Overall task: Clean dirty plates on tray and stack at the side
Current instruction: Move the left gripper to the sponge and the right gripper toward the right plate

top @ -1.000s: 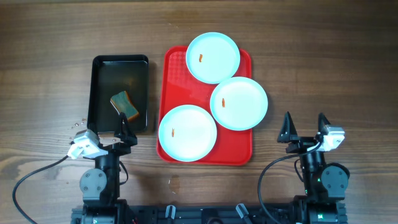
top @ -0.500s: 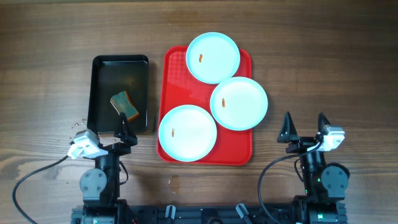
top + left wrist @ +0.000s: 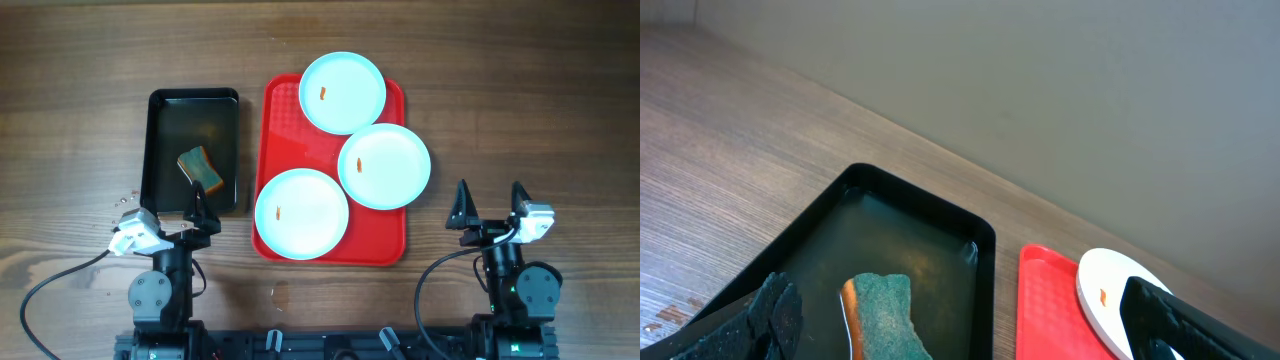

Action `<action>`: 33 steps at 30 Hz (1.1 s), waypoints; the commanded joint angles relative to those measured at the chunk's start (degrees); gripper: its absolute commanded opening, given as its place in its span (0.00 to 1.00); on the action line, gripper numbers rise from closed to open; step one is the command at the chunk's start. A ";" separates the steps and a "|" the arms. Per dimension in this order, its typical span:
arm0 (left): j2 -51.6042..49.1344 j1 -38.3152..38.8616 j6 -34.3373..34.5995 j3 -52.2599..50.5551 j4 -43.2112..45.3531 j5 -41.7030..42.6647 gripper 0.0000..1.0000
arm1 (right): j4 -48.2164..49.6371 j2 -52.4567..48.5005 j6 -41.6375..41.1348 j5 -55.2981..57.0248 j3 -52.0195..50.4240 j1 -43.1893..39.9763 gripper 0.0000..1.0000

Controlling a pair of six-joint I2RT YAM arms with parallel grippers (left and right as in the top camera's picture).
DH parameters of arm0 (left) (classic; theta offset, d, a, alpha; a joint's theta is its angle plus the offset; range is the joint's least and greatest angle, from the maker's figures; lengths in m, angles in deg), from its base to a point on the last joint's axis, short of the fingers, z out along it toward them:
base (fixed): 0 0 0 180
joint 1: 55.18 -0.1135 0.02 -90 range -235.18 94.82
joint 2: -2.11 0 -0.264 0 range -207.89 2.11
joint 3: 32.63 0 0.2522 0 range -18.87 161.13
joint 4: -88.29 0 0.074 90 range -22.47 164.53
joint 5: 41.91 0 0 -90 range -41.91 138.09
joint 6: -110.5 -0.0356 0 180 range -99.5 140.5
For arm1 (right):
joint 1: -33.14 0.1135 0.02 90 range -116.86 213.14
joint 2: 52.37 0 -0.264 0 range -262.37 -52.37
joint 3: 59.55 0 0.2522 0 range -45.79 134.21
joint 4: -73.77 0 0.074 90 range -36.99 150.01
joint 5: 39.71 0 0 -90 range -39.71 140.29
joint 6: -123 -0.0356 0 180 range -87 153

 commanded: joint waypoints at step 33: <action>-31.89 -0.22 -0.07 45.72 -23.80 20.55 1.00 | -36.11 -24.63 -1.75 -24.06 40.98 0.35 1.00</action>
